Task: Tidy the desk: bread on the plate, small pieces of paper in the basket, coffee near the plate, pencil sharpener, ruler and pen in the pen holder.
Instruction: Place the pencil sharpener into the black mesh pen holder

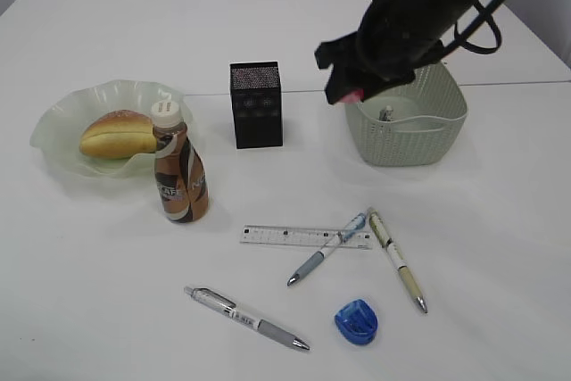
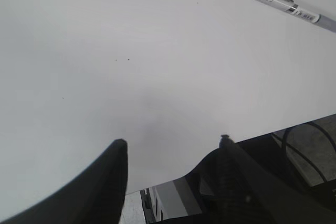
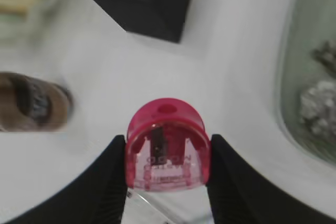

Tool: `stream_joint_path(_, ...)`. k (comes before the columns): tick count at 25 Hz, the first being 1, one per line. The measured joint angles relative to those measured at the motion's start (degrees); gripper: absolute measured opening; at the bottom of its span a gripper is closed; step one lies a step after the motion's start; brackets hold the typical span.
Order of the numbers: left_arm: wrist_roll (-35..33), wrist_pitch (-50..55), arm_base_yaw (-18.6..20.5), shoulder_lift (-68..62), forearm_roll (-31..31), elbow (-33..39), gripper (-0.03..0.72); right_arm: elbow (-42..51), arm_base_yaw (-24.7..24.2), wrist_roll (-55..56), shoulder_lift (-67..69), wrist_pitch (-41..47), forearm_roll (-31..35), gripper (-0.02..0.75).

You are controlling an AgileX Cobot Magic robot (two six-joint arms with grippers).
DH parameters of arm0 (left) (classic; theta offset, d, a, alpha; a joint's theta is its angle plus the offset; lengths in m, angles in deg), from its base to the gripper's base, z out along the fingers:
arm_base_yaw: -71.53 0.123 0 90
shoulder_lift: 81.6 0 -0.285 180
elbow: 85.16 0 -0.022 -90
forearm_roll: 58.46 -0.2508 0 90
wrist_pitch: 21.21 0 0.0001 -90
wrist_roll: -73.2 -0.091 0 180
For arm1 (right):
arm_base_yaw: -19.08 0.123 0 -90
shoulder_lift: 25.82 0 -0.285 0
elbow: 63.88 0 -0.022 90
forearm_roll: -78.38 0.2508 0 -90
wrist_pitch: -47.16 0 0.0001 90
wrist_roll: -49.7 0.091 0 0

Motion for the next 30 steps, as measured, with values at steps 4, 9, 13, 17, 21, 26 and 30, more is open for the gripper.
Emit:
stream_joint_path(4, 0.0, 0.0, 0.0, 0.0, 0.0, 0.0, 0.403, -6.5, 0.0, -2.0, 4.6, -1.8, 9.4, 0.325)
stream_joint_path(9, 0.0, 0.0, 0.0, 0.0, 0.0, 0.0, 0.397, -17.4, 0.0, -2.5, 13.1, -1.9, 17.3, 0.325)
stream_joint_path(13, 0.0, 0.0, 0.0, 0.0, 0.0, 0.0, 0.396, -26.2, 0.0, -2.6, 19.9, -2.0, 20.5, 0.325)
stream_joint_path(17, 0.0, 0.1, 0.0, 0.0, 0.0, 0.0, 0.393, -34.1, 0.0, -2.6, 26.2, -2.0, 23.1, 0.325)
stream_joint_path(21, 0.0, 0.1, 0.0, 0.0, 0.0, 0.0, 0.392, -39.7, 0.0, -2.6, 30.8, -2.0, 24.9, 0.325)
stream_joint_path(26, 0.0, 0.2, 0.0, 0.0, 0.0, 0.0, 0.392, -41.6, 0.0, -2.6, 33.4, -4.3, 26.5, 0.325)
stream_joint_path(30, 0.0, 0.2, 0.0, 0.0, 0.0, 0.0, 0.389, -41.7, 0.0, -2.6, 34.5, -5.3, 27.1, 0.354)
